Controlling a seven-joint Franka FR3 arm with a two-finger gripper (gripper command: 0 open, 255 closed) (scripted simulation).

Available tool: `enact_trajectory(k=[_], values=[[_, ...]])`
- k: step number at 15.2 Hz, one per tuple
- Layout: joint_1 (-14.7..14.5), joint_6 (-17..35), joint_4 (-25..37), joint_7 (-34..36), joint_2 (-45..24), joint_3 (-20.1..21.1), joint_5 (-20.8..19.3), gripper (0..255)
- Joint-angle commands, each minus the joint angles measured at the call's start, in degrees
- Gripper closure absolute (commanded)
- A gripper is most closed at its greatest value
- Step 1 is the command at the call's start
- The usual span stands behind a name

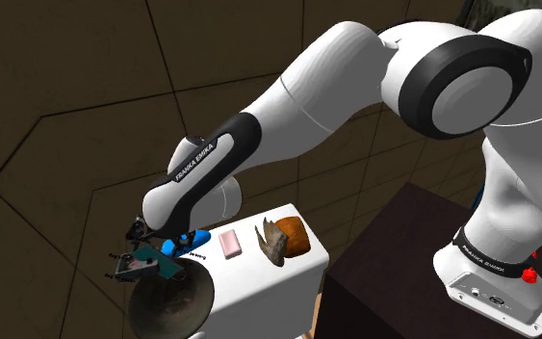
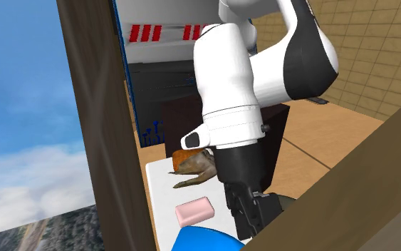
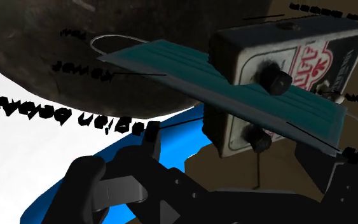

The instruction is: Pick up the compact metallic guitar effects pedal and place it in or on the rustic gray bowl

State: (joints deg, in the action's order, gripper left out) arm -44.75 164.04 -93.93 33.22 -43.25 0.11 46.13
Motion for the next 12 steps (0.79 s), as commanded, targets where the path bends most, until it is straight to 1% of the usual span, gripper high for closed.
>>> enact_trajectory(k=[1, 4, 12], values=[[0.0, -0.3, -1.9, 0.0, 2.1, -0.2, 0.0, 0], [0.2, -1.2, -7.4, -0.3, 8.2, -0.8, 0.0, 0], [0.2, -1.2, -7.4, -0.3, 8.2, -0.8, 0.0, 0]])
